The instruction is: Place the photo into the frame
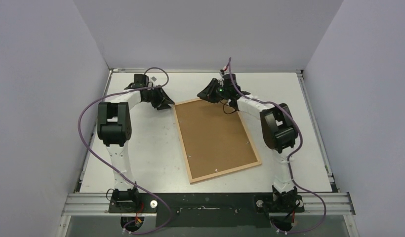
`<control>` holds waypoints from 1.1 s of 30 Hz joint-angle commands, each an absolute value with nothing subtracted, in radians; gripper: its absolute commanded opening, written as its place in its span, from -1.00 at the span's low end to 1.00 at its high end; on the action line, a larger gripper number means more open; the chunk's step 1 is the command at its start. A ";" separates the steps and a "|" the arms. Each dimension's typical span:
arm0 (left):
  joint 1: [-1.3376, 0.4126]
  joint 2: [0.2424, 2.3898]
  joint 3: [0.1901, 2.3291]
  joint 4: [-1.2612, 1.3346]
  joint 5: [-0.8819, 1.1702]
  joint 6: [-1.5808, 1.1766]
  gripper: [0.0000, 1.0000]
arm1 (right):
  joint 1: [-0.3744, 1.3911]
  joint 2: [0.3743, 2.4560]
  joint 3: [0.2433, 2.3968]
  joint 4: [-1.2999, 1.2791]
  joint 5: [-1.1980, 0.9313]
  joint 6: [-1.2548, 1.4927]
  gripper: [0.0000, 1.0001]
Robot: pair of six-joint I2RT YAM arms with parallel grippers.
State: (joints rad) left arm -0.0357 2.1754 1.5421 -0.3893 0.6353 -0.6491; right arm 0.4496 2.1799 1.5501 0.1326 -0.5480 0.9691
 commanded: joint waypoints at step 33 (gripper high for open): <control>-0.051 2.379 1.776 -0.287 0.956 -0.450 -0.07 | 0.278 1.809 1.478 -0.673 0.065 0.566 -0.23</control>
State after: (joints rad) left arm -0.0551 2.4512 1.8305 -0.2672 0.9264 -0.5068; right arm 0.2790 1.7939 1.4166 -0.5457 -0.0845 0.6483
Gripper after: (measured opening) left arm 0.476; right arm 0.364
